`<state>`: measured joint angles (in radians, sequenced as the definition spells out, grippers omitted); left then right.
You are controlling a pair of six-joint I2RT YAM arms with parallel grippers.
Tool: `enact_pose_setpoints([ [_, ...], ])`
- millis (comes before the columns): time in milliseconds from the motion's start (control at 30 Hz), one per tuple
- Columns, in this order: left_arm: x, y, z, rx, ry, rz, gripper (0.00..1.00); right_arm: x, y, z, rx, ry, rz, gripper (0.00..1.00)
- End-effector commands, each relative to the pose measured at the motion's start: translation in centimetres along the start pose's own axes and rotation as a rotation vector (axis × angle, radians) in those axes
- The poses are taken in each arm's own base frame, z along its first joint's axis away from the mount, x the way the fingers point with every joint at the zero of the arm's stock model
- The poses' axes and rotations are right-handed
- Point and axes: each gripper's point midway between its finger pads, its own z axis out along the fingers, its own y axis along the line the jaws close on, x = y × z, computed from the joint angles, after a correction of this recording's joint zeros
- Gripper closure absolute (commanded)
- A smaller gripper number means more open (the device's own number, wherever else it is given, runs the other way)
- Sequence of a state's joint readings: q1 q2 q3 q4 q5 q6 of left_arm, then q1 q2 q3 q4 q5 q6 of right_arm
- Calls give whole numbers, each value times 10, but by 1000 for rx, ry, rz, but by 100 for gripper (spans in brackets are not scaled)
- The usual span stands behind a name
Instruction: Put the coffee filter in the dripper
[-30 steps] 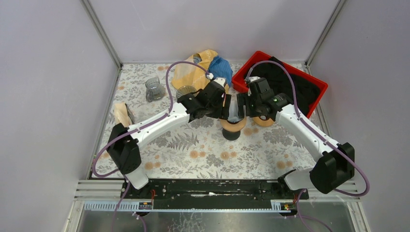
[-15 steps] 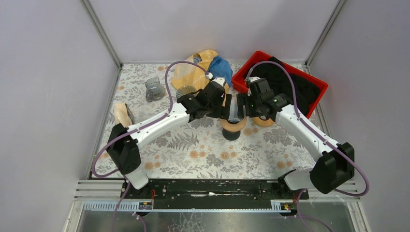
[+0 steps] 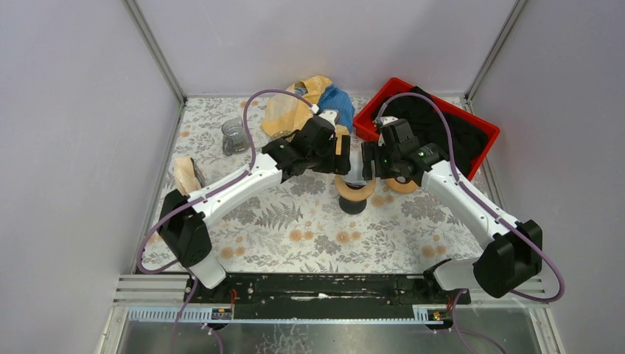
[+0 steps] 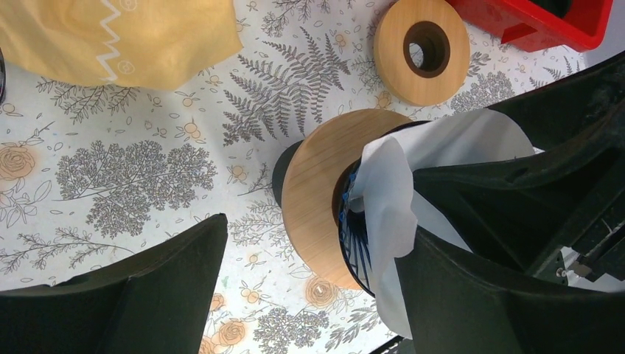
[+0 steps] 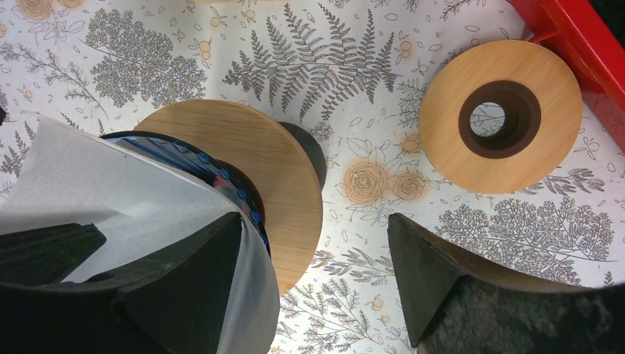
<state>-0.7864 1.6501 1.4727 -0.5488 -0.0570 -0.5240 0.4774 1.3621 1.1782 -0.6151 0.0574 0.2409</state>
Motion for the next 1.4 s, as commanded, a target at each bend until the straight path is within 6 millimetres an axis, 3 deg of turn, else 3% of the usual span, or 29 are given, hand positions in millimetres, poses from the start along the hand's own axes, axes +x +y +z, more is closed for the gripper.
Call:
enact_pose_setpoints([
  [0, -16, -8, 5, 41, -46, -5, 13, -11, 5, -7, -35, -48, 12, 21],
  [367, 1, 13, 16, -42, 3, 6, 25, -2, 1, 0, -18, -20, 8, 20],
  [900, 14, 16, 22, -46, 42, 14, 27, 0, 2, 2, -23, -14, 9, 20],
  [1367, 14, 10, 22, -29, 44, 14, 29, -16, 32, -18, -184, -62, 28, 13],
])
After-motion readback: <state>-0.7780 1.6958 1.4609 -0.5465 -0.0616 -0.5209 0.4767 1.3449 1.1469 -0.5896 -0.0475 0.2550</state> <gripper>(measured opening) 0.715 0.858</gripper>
